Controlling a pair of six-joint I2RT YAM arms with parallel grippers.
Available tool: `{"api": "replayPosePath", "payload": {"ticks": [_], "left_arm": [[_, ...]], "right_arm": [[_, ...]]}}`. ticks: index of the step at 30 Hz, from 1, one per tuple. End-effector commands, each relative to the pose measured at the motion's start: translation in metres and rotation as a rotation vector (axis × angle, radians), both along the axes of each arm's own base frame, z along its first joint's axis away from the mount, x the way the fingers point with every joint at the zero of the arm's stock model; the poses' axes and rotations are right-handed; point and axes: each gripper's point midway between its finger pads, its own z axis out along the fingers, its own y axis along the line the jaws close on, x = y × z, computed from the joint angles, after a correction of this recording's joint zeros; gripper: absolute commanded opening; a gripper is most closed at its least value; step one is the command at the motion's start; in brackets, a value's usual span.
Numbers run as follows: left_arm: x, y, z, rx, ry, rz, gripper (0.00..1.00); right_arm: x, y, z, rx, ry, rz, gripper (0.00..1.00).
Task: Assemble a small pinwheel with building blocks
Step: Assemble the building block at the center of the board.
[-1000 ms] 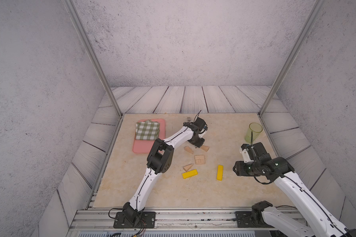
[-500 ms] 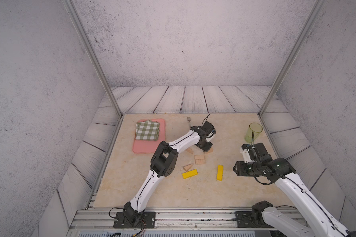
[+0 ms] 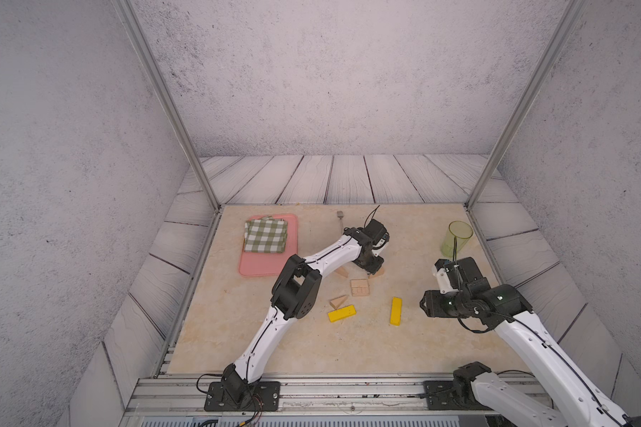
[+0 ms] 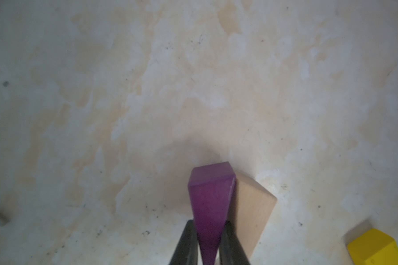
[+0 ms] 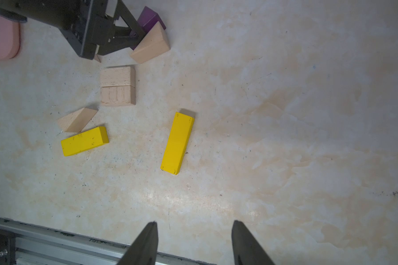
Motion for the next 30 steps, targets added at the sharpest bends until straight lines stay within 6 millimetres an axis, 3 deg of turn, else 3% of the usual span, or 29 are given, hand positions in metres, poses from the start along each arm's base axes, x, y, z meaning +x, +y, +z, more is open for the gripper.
{"api": "replayPosePath", "payload": {"ticks": [1, 13, 20, 30], "left_arm": [[-0.006, -0.005, -0.003, -0.003, 0.009, -0.001, 0.1], [-0.015, -0.005, -0.007, 0.018, 0.011, -0.008, 0.1], [-0.001, 0.012, -0.007, 0.07, -0.018, 0.026, 0.09], [0.004, 0.027, -0.015, 0.132, -0.029, 0.035, 0.1]], "right_arm": [[0.0, -0.004, 0.003, -0.004, -0.016, -0.022, 0.56], [0.0, -0.004, 0.002, -0.002, -0.016, -0.021, 0.56], [0.0, -0.004, 0.001, -0.003, -0.014, -0.022, 0.56], [0.0, -0.004, 0.001, -0.003, -0.015, -0.022, 0.56]]}}
